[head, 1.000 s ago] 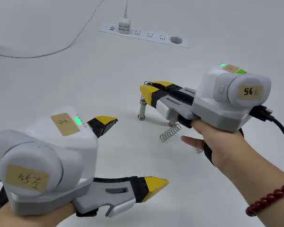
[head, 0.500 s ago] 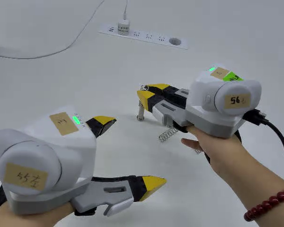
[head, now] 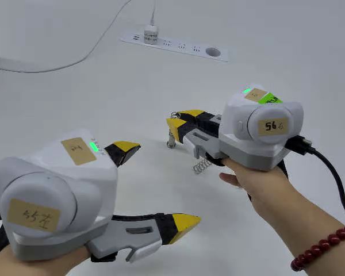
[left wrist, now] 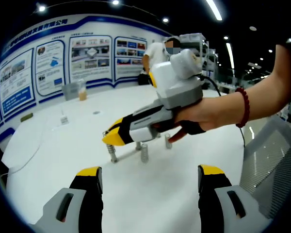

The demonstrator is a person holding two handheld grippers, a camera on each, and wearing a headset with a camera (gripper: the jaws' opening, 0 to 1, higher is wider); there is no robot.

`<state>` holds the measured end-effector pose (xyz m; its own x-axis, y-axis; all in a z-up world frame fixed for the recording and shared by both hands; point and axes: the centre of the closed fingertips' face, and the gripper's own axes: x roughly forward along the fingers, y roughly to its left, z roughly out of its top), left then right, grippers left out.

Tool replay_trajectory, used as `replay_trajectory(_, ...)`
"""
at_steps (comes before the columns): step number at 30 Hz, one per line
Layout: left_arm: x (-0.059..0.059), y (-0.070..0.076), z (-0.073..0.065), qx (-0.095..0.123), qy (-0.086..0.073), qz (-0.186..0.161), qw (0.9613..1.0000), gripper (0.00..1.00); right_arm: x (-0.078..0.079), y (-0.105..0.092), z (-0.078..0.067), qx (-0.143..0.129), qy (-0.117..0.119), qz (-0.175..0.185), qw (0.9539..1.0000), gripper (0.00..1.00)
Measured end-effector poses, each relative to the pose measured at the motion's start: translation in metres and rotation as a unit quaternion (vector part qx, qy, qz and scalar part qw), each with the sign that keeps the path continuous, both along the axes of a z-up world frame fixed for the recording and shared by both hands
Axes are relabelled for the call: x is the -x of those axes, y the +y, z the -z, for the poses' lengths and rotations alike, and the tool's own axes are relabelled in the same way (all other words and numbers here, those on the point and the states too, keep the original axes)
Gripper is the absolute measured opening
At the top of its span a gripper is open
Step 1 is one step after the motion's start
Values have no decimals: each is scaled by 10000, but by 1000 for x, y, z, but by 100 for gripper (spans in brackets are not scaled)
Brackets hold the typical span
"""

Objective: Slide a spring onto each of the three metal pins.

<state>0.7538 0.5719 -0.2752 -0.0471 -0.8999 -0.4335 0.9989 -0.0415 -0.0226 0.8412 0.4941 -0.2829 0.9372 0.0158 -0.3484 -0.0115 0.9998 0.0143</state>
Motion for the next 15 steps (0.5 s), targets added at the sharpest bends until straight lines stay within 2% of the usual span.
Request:
replay_trajectory(7,0,0,0,-6,3,-3,10000,82,0,0,9,-104,124,51,9999,11)
replay_trajectory(15,0,0,1,-6,22,0,10000,82,1,0,16,-97,246,52,9996,11)
